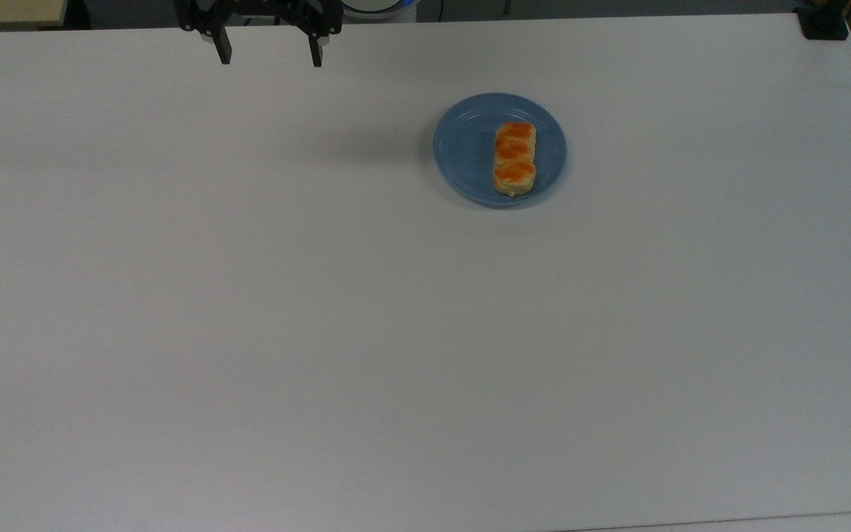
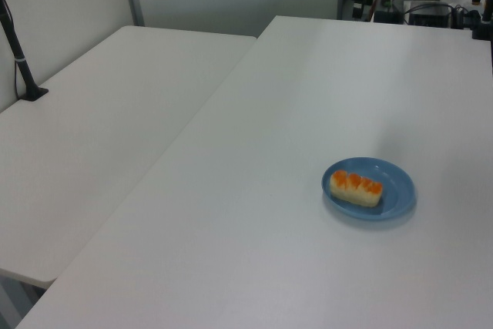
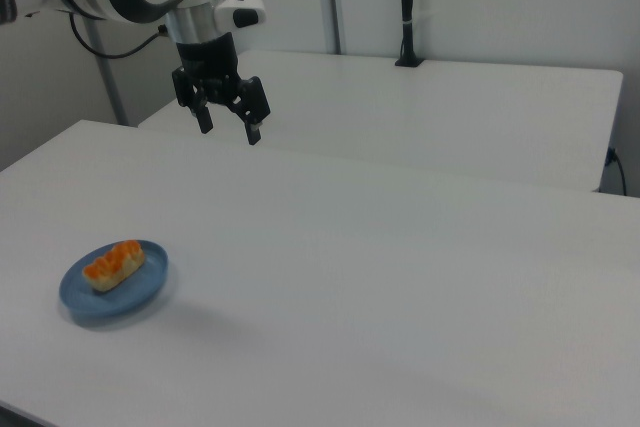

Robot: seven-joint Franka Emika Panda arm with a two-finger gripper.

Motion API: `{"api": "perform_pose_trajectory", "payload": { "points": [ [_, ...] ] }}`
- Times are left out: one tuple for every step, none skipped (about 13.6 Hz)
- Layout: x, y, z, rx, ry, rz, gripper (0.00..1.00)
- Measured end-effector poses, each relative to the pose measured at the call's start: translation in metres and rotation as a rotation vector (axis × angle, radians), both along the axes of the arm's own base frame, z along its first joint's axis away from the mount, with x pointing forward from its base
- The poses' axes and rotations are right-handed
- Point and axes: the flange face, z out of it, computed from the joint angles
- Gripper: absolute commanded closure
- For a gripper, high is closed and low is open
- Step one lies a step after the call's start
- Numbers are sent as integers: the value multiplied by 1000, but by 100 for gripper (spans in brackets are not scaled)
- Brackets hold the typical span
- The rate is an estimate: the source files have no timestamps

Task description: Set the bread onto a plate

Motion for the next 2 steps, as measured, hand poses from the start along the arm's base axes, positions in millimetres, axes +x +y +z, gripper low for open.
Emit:
{"api": "perform_pose_trajectory", "payload": {
  "points": [
    [0, 0, 0, 0, 0, 0, 0],
    [0, 0, 0, 0, 0, 0, 0]
  ]
}}
